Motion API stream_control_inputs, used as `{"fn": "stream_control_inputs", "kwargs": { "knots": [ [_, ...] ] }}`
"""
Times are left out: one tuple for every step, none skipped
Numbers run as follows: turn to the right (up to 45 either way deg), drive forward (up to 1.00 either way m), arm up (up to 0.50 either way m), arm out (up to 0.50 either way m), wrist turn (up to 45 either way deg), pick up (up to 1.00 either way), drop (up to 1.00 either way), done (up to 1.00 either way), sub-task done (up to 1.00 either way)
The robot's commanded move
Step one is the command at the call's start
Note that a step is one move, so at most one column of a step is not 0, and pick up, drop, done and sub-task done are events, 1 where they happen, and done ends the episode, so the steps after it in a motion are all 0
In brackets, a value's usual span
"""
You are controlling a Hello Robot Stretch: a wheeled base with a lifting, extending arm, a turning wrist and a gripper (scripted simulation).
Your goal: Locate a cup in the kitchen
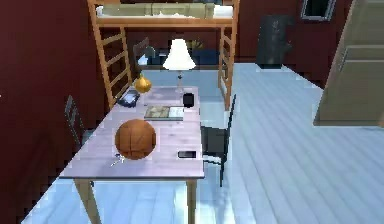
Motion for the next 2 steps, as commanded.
{"fn": "stream_control_inputs", "kwargs": {
  "knots": [
    [27.0,0.00,0.00,0.00,0.0,0.00,0.00,0.00,0.00],
    [0.0,1.00,0.00,0.00,0.0,0.00,0.00,0.00,0.00]
  ]
}}
